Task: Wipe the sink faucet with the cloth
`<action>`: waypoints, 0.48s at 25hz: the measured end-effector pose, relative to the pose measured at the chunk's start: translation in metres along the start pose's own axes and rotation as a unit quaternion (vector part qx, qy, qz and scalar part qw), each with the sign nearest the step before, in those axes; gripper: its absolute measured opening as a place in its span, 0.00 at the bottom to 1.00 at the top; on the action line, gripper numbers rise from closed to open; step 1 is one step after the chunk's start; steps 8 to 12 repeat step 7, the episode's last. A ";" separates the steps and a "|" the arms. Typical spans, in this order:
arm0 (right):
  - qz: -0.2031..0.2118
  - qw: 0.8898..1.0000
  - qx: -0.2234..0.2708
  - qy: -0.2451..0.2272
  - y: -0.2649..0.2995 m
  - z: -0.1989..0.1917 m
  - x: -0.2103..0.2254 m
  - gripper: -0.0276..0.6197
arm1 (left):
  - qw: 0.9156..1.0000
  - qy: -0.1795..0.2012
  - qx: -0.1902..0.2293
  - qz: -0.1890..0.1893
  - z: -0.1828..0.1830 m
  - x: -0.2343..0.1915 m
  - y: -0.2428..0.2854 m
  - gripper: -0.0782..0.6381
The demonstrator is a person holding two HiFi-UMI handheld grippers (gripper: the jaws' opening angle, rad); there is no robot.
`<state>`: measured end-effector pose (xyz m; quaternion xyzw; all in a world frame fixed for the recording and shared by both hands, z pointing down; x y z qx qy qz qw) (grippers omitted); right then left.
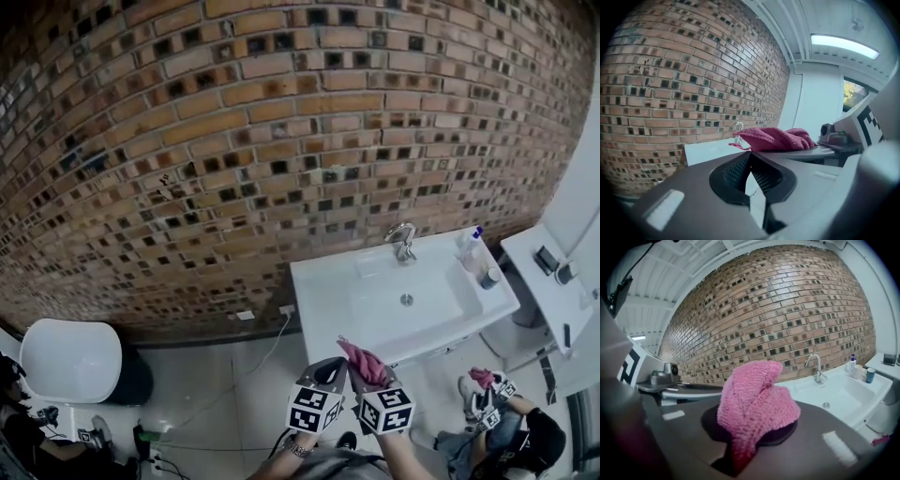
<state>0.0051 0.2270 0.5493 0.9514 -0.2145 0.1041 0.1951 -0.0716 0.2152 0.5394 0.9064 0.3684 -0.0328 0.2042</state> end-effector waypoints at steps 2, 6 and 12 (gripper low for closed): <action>0.000 1.000 0.004 0.002 -0.002 0.000 0.001 0.13 | 1.000 0.001 0.001 -0.003 -0.001 0.001 0.001 0.11; 0.005 1.000 0.010 0.014 -0.006 -0.002 0.001 0.13 | 1.000 0.002 0.001 -0.007 -0.006 0.004 0.000 0.11; 0.007 1.000 0.012 0.021 -0.007 -0.003 0.002 0.13 | 1.000 0.002 0.000 -0.008 -0.008 0.005 0.000 0.11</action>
Point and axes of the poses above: the fingertips, and each gripper's own axes: y forward along the fingers, x to its right, z out of its top, the point moved 5 cm from there along -y, backward along the fingers, and after that the axes turned 1 degree about x, right-handed, at the moved point
